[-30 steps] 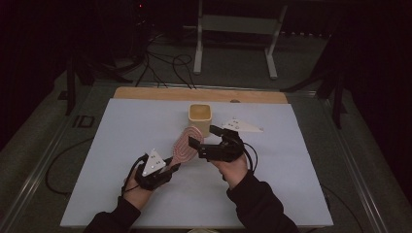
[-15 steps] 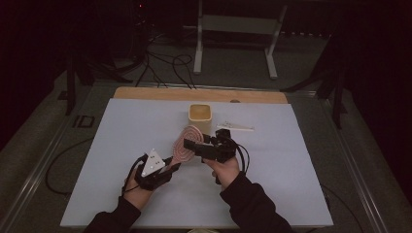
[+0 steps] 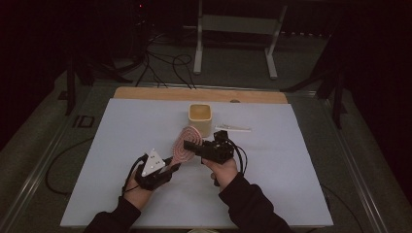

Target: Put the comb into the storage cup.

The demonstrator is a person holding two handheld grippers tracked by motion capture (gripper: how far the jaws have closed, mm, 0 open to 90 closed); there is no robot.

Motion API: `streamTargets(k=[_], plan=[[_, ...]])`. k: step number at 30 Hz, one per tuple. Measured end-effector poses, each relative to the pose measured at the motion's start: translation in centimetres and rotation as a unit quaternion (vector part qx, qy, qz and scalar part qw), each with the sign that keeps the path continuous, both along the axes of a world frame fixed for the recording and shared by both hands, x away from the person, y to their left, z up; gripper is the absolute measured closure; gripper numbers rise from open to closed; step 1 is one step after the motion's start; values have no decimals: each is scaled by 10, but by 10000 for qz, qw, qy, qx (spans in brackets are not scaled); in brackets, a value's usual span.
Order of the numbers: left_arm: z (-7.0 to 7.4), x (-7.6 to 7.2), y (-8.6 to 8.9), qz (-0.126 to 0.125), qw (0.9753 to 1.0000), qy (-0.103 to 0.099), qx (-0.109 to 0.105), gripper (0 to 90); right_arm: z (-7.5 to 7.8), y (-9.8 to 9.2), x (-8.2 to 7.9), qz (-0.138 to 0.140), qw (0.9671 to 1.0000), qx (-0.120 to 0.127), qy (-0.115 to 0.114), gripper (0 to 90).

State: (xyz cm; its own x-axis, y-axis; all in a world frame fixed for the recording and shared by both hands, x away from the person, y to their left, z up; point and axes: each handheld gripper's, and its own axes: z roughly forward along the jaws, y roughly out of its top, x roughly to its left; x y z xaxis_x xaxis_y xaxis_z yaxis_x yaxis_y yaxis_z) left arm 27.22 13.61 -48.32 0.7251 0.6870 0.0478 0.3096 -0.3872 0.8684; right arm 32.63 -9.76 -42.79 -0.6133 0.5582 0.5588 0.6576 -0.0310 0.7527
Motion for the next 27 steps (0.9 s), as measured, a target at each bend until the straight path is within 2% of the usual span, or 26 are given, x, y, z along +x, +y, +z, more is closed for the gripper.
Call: streamTargets(k=[6,12,18,27], plan=[[-1,1,1,-40,10000,67,-33,709,0,0,0,82,10000,-34,-33,598],[0,2,1,-34,9999,116,-68,708,3,1,-2,205,9995,-117,-189,639],[1,2,1,-55,9999,97,-104,708,5,1,-3,291,9990,-123,-325,642],[1,4,2,-199,9991,244,-268,692,9,1,-4,325,9980,-167,-519,646]])
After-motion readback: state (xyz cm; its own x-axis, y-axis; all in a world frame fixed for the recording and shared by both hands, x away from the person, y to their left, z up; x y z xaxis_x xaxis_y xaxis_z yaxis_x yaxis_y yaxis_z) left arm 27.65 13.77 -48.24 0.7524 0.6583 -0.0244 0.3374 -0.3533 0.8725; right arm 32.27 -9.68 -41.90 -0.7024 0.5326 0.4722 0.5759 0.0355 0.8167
